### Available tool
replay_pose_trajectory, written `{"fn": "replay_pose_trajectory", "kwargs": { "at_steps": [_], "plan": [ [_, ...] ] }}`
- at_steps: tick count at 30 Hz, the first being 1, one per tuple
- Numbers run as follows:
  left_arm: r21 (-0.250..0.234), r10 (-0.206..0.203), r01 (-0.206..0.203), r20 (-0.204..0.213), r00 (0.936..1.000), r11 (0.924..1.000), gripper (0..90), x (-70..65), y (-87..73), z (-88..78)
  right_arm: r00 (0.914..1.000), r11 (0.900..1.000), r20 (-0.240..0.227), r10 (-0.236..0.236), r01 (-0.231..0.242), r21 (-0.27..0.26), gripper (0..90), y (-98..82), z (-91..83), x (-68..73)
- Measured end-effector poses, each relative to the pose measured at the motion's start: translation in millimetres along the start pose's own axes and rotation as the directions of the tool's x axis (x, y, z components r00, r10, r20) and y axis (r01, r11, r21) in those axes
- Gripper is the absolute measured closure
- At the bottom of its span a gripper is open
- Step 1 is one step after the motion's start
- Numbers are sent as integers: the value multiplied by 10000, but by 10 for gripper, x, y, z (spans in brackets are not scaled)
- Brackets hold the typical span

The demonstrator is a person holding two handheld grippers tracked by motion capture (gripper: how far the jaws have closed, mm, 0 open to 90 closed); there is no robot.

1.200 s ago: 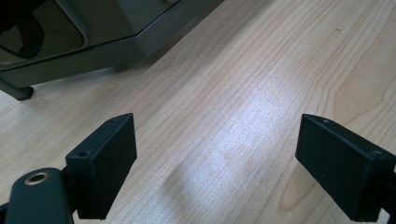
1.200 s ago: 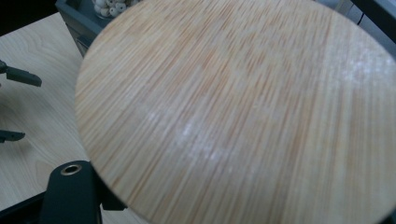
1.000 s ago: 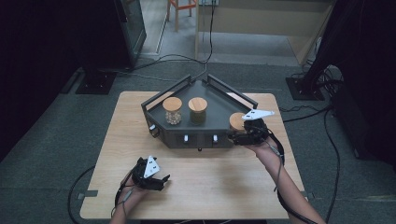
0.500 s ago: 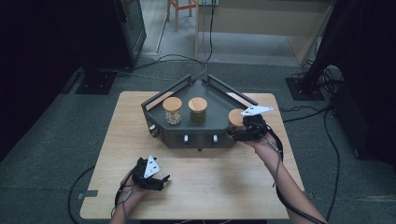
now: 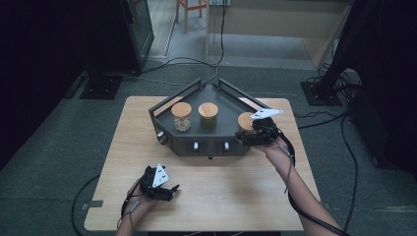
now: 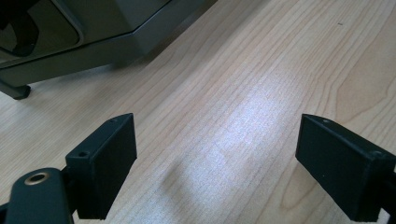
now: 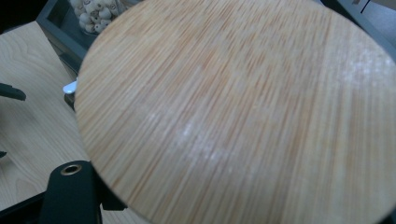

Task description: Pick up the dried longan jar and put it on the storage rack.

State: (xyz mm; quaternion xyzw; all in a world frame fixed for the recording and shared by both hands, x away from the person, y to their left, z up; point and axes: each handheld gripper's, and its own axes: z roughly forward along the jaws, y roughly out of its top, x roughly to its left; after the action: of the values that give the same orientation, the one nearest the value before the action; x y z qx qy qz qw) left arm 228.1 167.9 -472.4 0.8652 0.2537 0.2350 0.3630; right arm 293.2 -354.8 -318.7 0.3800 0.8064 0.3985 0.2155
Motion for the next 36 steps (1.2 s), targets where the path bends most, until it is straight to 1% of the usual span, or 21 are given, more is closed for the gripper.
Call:
{"fn": "replay_pose_trajectory", "kwargs": {
  "at_steps": [3,5,8,14,17,29,36],
  "plan": [
    [18,32,-32,-34,10000,10000,124,-12,3,4,10000,10000,32,25,-24,-22,254,21,10,-22],
    [117,162,-161,-60,9999,9998,124,-22,19,7,10000,10000,49,82,-82,-34,254,34,23,-37],
    [147,207,-206,-74,9998,9997,124,-30,24,10,9998,9998,17,194,-194,-51,254,46,48,-62],
    [111,146,-145,-74,9999,9998,124,-21,16,5,9999,9999,100,124,-124,-10,254,86,100,-60],
    [130,180,-179,-71,9998,9998,124,-20,20,2,9997,10000,263,-24,26,-47,254,91,130,-47],
    [121,216,-215,-56,9998,9997,124,-22,22,4,9997,9998,183,186,-185,-62,254,128,210,-98],
    [119,219,-219,-50,9997,9997,124,-21,21,3,9995,9996,157,267,-266,-73,254,159,294,-100]
  ]
}}
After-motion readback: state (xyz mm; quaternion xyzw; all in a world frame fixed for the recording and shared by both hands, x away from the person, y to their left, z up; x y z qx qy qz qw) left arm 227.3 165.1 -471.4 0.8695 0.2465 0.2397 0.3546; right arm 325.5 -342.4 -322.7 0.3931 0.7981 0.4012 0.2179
